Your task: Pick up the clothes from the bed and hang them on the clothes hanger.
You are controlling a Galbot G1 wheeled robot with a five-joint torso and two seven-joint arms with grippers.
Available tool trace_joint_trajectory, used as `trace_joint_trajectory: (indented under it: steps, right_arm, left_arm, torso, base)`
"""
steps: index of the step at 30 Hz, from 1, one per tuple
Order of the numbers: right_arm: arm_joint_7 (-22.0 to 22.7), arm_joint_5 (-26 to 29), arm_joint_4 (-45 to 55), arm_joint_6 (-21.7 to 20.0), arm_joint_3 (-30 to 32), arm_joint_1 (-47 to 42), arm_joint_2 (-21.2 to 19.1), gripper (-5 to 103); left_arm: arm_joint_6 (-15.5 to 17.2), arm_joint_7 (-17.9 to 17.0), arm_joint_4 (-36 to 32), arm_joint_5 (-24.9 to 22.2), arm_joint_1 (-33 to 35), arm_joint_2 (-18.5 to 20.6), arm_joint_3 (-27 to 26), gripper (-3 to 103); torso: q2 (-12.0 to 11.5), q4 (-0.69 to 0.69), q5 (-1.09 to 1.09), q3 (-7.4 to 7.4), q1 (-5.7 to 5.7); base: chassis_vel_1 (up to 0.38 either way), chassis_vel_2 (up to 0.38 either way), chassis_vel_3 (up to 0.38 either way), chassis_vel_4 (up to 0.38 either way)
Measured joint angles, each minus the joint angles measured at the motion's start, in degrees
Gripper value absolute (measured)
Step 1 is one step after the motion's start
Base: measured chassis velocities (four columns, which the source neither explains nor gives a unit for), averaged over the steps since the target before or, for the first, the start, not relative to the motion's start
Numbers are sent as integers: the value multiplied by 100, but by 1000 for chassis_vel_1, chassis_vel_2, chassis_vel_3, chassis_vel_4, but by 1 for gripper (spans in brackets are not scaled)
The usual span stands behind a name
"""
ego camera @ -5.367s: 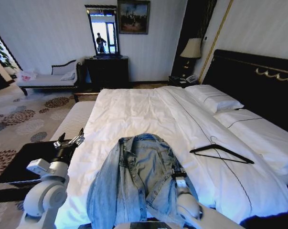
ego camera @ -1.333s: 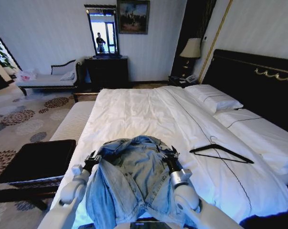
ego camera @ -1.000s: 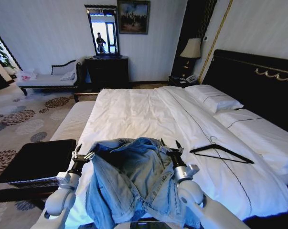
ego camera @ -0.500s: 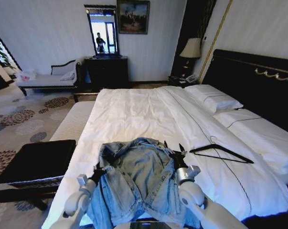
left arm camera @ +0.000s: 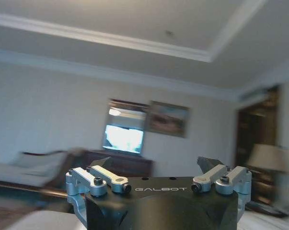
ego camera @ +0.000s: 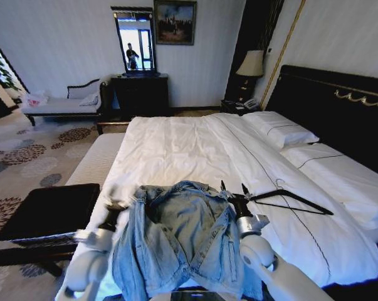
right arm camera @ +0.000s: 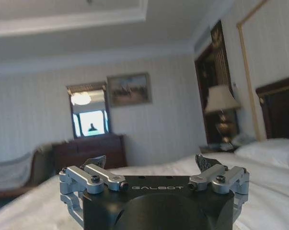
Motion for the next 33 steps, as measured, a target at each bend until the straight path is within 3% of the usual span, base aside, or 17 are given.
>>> trace_joint_trajectory:
  steps: [2, 3, 5, 7, 11, 13, 19, 33]
  right_arm:
    - [-87, -1, 120, 125, 78, -56, 18, 100]
    - [-87, -1, 120, 125, 78, -56, 18, 100]
    - [-155, -27, 200, 190, 188, -136, 32, 100]
    - [-173, -99, 247, 209, 304, -242, 36, 100]
    - [-198, -152, 303, 247, 443, -414, 57, 100]
    - [-231, -195, 342, 272, 544, -544, 103, 100]
    - [-270, -272, 437, 312, 633, -709, 235, 100]
    - [-268, -353, 466, 359, 631, -844, 353, 100]
  left_arm:
    - [150, -340, -123, -38, 164, -190, -143, 100]
    - [150, -340, -123, -38, 164, -190, -143, 100]
    - [287, -747, -148, -46, 315, -354, -228, 100]
    - [223, -939, -137, 58, 423, -475, -314, 100]
    - [-103, -794, -210, 151, 552, -562, -431, 100]
    - [-164, -640, -414, -16, 577, -581, -490, 100]
    - [-189, -499, -735, -171, 545, -561, -632, 100]
    - [-145, -524, -720, -263, 591, -461, -817, 100]
  torso:
    - [0, 1, -2, 0, 0]
    - [0, 1, -2, 0, 0]
    - [0, 0, -3, 0, 0]
    - [0, 0, -4, 0, 0]
    - [0, 0, -3, 0, 0]
    - [0, 0, -2, 0, 0]
    - [0, 0, -2, 0, 0]
    - [0, 1, -3, 0, 1]
  base:
    - [0, 0, 0, 0]
    - [0, 0, 0, 0]
    - [0, 0, 0, 0]
    - [0, 0, 0, 0]
    - [0, 0, 0, 0]
    - [0, 0, 0, 0]
    - [0, 0, 0, 0]
    - [-45, -97, 48, 98]
